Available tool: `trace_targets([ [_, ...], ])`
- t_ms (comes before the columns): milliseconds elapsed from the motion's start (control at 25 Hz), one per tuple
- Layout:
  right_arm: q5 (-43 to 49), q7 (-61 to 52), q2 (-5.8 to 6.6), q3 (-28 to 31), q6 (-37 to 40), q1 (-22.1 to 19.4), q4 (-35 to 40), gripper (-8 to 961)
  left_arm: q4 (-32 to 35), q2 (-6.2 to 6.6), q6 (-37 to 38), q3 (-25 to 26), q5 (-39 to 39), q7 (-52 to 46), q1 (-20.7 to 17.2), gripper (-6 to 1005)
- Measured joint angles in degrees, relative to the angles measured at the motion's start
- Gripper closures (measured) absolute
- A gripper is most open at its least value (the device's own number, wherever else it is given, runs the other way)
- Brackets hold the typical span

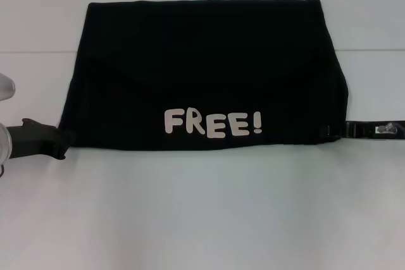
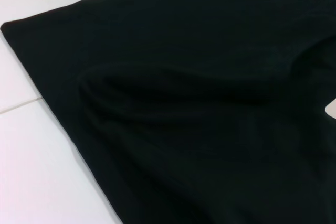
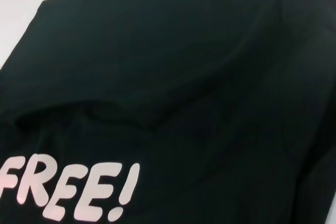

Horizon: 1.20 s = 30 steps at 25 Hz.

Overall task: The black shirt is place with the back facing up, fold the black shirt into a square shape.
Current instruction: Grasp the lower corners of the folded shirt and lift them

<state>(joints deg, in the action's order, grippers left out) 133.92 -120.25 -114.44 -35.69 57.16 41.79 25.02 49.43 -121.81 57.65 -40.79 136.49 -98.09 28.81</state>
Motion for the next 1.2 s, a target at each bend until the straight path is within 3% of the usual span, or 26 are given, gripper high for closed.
trace_targets([
  [320,-0.4,0.8,-0.43,0.0,0.4,0.0,0.5,596,-0.5,0.08,-0.1,0.2,0.0,0.6,0.0,1000],
  [440,-0.5,1.3,-0.42,0.2,0.9,-0.4,0.6,736,-0.6,0.09,0.0,0.2,0.0,0.5,0.0,1000],
  [520,-0.5,1.9,-0.05,0.7,2.2,-0.9,0.7,829,-0.3,0.09,0.4,0.2,0.0,0.1,-0.2,1000],
  [760,-0.6,4.8,1.39,4.9,10.5,-3.9,3.0,944,6.8,-0.18,10.0,0.2,-0.4,-3.0,-2.8,1000],
  [1200,-0.7,10.2,2.41,7.6,28.9,-13.4,12.2,945,16.5,-0.14,28.5,3.4,-0.3,-5.0,-7.5,1001],
])
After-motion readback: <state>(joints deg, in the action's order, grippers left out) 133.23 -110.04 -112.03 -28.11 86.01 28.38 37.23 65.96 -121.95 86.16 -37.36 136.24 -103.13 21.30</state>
